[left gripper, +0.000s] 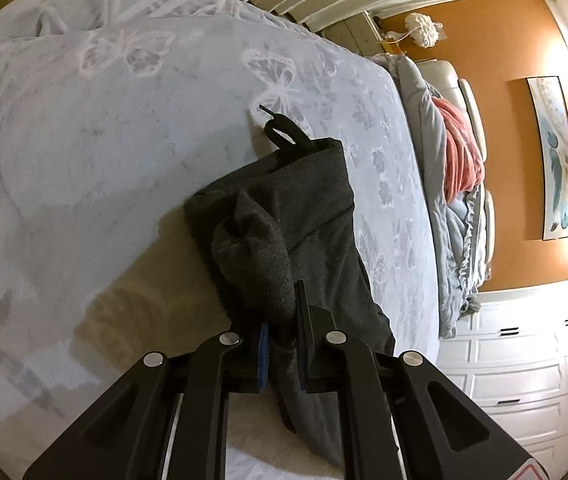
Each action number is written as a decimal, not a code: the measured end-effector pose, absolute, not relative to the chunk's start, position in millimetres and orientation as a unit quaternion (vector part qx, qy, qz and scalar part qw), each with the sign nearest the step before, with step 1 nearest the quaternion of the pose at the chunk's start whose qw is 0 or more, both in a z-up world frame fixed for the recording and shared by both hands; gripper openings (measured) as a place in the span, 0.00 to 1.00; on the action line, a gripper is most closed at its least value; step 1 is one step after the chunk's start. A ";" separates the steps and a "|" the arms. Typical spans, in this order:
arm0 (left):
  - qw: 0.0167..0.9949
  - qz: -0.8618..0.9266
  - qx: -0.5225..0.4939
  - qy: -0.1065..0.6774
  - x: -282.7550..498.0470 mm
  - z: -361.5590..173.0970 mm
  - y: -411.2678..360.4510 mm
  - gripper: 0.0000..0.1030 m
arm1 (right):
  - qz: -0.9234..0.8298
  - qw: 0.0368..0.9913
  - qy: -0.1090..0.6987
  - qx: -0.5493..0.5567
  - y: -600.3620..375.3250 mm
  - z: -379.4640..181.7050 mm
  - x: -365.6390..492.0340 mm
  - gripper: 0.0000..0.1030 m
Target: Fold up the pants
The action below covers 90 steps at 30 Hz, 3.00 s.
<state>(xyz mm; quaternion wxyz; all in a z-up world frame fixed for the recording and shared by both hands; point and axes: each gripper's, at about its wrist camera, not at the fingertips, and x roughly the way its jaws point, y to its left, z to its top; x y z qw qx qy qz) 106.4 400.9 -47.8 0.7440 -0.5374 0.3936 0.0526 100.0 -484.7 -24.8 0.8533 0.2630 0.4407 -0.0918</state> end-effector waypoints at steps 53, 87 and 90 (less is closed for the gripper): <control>0.843 0.119 -0.307 0.424 118.8 11.6 285.4 0.53 | -0.200 0.858 0.408 0.241 -544.5 -18.9 67.9 0.59; 0.837 0.087 -0.203 0.501 159.1 -10.9 213.5 0.59 | 0.250 0.838 0.477 -0.090 -29.7 -34.3 212.4 0.04; 0.834 0.090 -0.180 0.514 155.9 -20.5 218.6 0.59 | 0.200 0.853 0.476 -0.077 -6.9 -62.6 265.7 0.00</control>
